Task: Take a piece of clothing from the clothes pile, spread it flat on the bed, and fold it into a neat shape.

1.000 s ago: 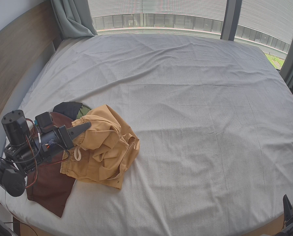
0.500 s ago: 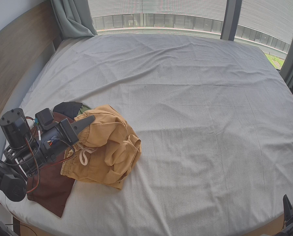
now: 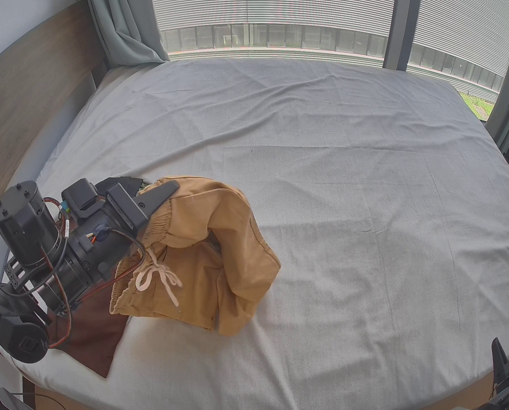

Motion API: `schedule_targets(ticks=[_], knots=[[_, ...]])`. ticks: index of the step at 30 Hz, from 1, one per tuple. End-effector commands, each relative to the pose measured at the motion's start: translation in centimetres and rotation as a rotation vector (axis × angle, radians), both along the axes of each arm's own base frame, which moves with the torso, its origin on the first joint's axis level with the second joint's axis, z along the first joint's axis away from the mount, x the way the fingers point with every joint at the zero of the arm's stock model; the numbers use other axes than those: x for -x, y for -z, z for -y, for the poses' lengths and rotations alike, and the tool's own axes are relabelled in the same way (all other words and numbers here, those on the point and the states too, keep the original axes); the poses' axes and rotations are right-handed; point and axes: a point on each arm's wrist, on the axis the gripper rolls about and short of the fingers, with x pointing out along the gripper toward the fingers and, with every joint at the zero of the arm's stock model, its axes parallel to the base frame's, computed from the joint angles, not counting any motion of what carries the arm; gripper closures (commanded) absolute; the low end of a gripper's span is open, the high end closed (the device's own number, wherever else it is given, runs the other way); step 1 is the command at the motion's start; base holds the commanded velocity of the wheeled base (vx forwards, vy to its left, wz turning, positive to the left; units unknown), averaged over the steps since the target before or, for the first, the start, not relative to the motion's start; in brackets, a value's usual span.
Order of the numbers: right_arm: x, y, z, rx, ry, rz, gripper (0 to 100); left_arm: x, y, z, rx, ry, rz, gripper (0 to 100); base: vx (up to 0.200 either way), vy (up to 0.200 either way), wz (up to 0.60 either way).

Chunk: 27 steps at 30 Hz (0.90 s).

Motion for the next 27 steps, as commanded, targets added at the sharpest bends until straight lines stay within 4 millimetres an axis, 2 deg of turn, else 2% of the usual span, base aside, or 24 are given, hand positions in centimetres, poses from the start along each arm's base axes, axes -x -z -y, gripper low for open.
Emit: schedule_targets(ticks=[1,15,27], knots=[[0.0,0.5,0.0,0.001,-0.001,-0.001,0,0.9,-1.1,1.5,0.059,0.047,0.016,100,0.0,0.0,0.0],[0.0,0.5,0.0,0.001,-0.001,-0.001,0,1.3,-2.5,2.8,0.214,0.12,-0.044,100,0.0,0.0,0.0],[0.0,0.5,0.0,-0.001,-0.001,-0.001,0,1.8,-3.2,5.9,0.245,0.239,-0.047,100,0.0,0.0,0.0]])
